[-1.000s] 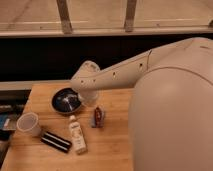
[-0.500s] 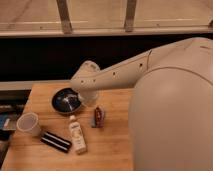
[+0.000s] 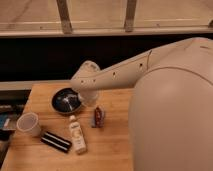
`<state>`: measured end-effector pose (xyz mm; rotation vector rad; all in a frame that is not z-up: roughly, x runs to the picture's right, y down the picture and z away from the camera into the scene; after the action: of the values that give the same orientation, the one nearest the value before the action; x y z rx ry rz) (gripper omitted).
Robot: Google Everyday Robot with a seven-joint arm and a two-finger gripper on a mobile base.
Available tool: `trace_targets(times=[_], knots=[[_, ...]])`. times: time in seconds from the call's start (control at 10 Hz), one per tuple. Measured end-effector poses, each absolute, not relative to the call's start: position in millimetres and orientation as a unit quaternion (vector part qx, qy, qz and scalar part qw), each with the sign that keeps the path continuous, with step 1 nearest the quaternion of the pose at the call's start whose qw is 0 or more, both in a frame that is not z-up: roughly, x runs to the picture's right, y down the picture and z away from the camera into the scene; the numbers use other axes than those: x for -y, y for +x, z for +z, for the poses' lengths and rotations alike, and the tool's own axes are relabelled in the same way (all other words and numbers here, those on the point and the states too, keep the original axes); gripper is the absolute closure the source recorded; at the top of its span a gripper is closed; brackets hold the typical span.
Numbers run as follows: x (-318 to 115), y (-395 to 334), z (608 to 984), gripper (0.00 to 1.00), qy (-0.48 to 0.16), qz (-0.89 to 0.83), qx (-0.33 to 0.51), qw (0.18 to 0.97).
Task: Stand the bottle upright
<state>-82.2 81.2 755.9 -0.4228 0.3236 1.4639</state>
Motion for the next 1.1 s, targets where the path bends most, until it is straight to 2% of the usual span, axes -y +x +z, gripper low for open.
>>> trace_targets(times=[0.2,0.5,1.1], knots=[[-81.2,-82.3,755.9,0.2,-0.191,0.66,-0.146,0.712],[-80.8,-82.0,756.5,0.2,-0.191,0.657,-0.151,0.713],[-120.3,-136.5,787.8,0.2,-0.269,0.587,-0.206,0.735]])
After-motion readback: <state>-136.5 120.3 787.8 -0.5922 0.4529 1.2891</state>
